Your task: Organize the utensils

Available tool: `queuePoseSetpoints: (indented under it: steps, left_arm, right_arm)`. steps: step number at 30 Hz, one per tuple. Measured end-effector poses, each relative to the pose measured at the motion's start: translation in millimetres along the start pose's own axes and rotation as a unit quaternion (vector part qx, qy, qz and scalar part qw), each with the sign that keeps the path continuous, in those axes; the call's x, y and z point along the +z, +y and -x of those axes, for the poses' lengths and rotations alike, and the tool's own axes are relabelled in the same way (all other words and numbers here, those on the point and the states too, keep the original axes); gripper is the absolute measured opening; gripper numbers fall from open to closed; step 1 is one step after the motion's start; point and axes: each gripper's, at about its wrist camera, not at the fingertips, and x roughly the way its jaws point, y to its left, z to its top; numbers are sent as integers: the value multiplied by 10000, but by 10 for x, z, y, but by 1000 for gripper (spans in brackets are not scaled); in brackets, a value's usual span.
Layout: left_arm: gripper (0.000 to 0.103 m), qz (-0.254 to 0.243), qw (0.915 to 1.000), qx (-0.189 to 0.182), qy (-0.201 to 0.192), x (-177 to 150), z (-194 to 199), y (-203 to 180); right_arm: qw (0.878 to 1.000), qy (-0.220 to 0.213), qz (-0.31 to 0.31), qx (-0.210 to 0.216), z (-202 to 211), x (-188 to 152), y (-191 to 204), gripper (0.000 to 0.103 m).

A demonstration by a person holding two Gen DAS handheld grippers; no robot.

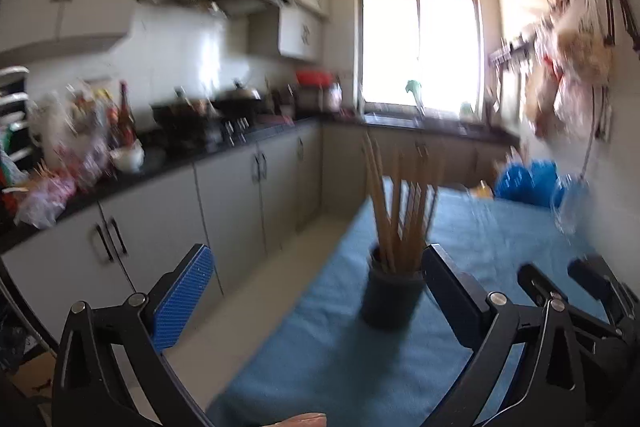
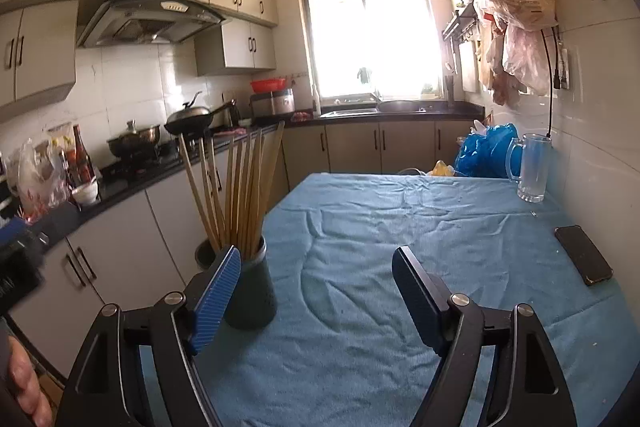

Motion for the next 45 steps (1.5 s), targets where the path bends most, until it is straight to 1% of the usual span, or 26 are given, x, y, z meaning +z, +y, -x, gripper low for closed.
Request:
queuePoseSetpoints:
  steps: [4,13,17,21,30,45]
  left_arm:
    - [103,-102,9993,34,353,-75,-96,-98]
    - [103,-186,9975,189,656,-185,-224,-136]
    - [103,-271,9966,187,751,-222,-279,-160]
    - [103,-278,9954,99,907,-250,-351,-181]
    - [103,-253,9933,-11,1125,-296,-469,-194]
    - [103,-233,9917,7,1261,-355,-570,-171]
  right_arm:
    - [10000,39,36,-19,-3,-26,-10,85]
    - [9998,200,-16,-83,-69,-83,-42,86]
    - [9996,255,17,-84,-107,-106,-36,86]
    - [9995,302,46,-105,-145,-128,-31,86]
    - [9991,380,82,-143,-222,-155,-11,87]
    - [9987,463,80,-172,-279,-200,-24,87]
